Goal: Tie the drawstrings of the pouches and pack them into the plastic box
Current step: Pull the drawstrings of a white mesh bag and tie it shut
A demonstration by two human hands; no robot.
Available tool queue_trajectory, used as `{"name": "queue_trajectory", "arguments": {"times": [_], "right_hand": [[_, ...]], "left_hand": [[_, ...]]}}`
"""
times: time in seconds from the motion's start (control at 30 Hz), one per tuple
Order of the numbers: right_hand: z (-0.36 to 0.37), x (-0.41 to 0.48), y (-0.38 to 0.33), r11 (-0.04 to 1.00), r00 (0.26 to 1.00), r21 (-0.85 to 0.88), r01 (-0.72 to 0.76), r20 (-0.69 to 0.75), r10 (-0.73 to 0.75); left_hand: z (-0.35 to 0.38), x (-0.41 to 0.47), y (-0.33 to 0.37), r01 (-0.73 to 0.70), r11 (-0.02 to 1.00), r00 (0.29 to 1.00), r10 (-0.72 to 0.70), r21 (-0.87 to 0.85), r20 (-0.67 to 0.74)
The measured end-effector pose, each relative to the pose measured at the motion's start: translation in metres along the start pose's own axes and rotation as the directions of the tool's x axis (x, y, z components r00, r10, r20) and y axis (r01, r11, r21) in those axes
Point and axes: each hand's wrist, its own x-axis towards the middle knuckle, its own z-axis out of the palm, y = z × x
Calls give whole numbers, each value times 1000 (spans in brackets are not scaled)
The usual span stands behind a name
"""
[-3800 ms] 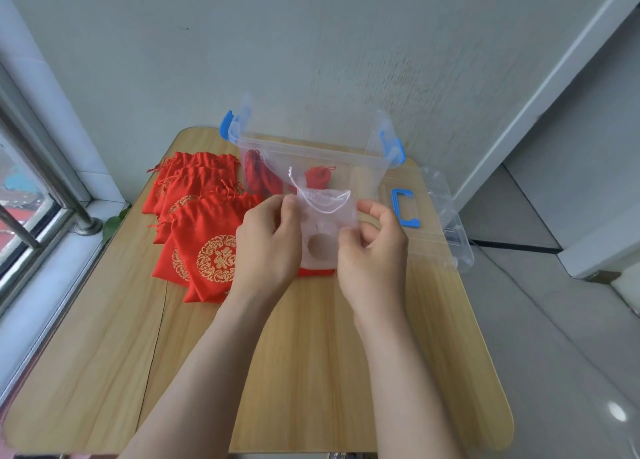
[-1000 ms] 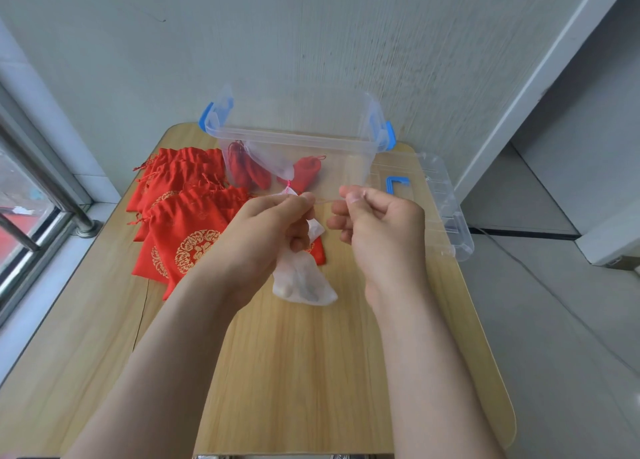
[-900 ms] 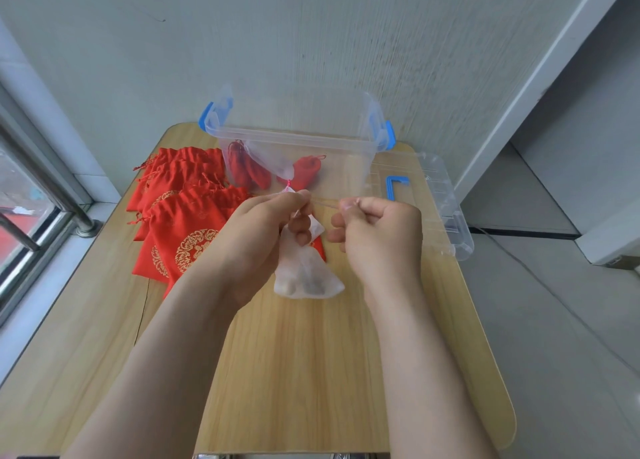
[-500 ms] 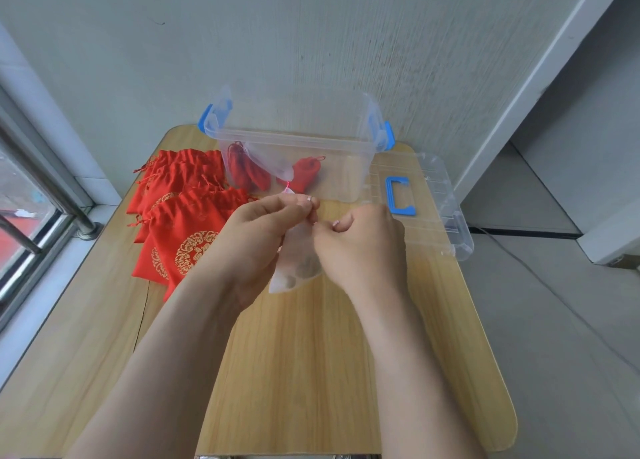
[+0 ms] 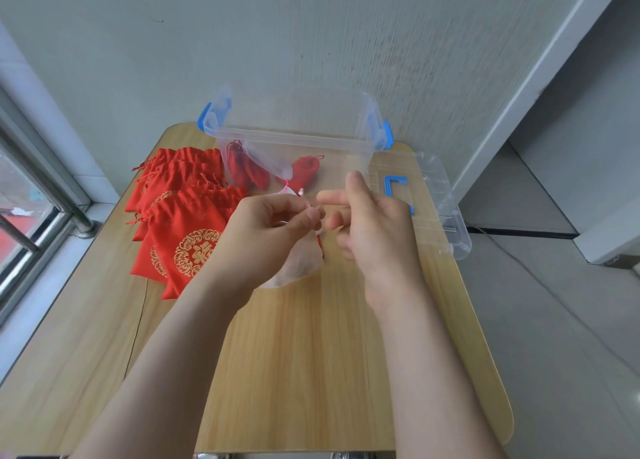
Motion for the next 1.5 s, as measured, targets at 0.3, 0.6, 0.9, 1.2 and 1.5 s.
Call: {"name": "queue_trajectory", "arguments": {"times": [0.3, 0.6, 0.9, 1.2, 1.5], "right_hand": [[1, 0, 8, 999, 996, -39, 20, 85, -16], [0, 0, 8, 999, 981, 41, -10, 193, 2], [-4, -1, 7, 987, 961, 132, 89, 249, -120], [2, 4, 10, 971, 947, -79, 225, 254, -199], [15, 0, 16, 840, 925, -386, 381, 175, -338]], "left_hand": [[-8, 2, 2, 122, 945, 991, -100, -304, 87], [-16, 2, 8, 127, 899, 985, -65, -420, 158], [-21, 1, 11, 129, 847, 980, -30, -516, 195], [-14, 2, 5, 98, 881, 991, -43, -462, 129], [-13, 3, -4, 120, 947, 984, -153, -299, -91]]}}
